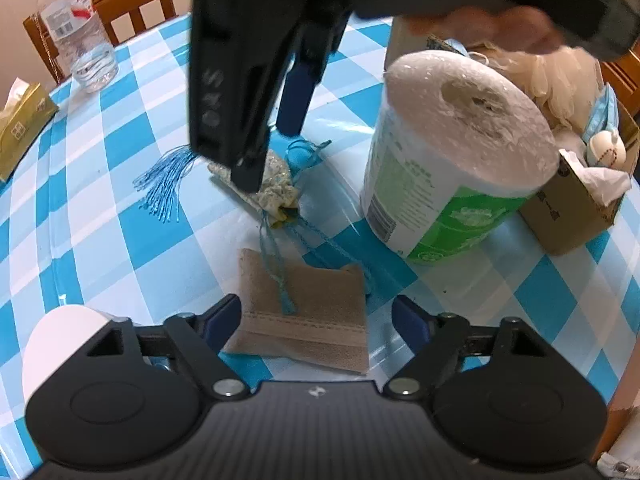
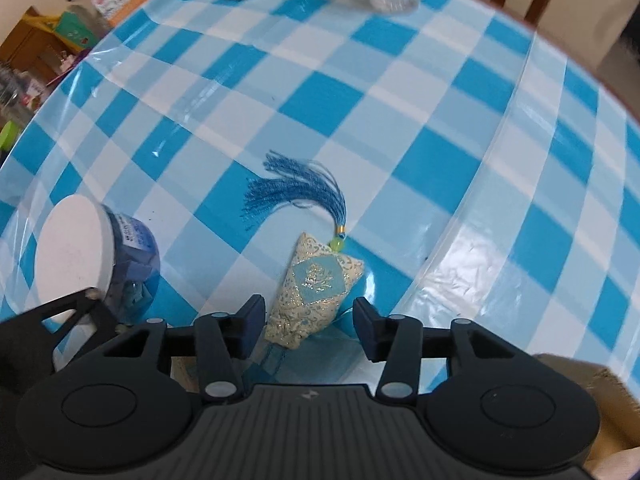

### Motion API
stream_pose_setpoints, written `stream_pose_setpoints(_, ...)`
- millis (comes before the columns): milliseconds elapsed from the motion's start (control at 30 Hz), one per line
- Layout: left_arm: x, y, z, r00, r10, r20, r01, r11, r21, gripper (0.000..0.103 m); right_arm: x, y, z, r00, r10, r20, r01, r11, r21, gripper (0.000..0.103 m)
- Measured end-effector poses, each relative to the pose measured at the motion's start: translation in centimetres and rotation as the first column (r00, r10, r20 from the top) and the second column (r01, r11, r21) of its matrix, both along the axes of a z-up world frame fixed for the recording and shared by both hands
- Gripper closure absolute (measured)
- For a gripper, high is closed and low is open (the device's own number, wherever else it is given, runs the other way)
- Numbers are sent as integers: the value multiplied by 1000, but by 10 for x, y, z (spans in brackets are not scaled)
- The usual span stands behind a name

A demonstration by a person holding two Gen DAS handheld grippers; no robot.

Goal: Organize soft objects
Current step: 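Lift the sachet with the right tool while left closes on the burlap pouch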

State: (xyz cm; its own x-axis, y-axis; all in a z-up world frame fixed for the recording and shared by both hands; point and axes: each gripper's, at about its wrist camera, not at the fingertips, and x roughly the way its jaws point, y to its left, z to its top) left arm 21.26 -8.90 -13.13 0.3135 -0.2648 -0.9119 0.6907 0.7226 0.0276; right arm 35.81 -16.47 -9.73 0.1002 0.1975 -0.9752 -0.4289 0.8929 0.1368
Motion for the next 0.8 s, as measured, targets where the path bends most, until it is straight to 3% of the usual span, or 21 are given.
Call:
stream_pose_setpoints(167,4,-1,-3,1000,1,2,-1,1000,11,20,16,-1,-26,992,-73,-101,74,997,1,44)
stream_pose_setpoints(200,5,-1,-3,1000,2,0,-2,1000,8,20,19,-1,-32,989,-89,-119,89,996,-7,40)
stream_pose_setpoints(333,10,-2,-4,1000,3,-5,-3,1000,3,20,26,2,-34,983,-101,-152,104,994,12,44)
stream_pose_setpoints(400,11,-3,-4,1000,2,-8,-2,1000,2,20,24,9,-33,989,-73,-132,71,997,-20,65)
stream_pose_setpoints(500,13,-4,-5,1000,-4,-10,4,1000,4,20,16,19,-29,997,-4,-83,-2,997,-73,72)
stream_pose_setpoints(633,15,-6,-8,1000,-6,-15,6,1000,12,20,14,19,-20,1000,6,-2,-6,995,-104,78)
stream_pose_setpoints(767,18,-8,-12,1000,1,-2,-1,1000,25,21,20,10,-12,1000,-19,20,21,995,-93,78)
stream_pose_setpoints(800,20,-8,-12,1000,8,-1,-8,1000,27,25,20,9,-10,999,-24,25,26,995,-91,78)
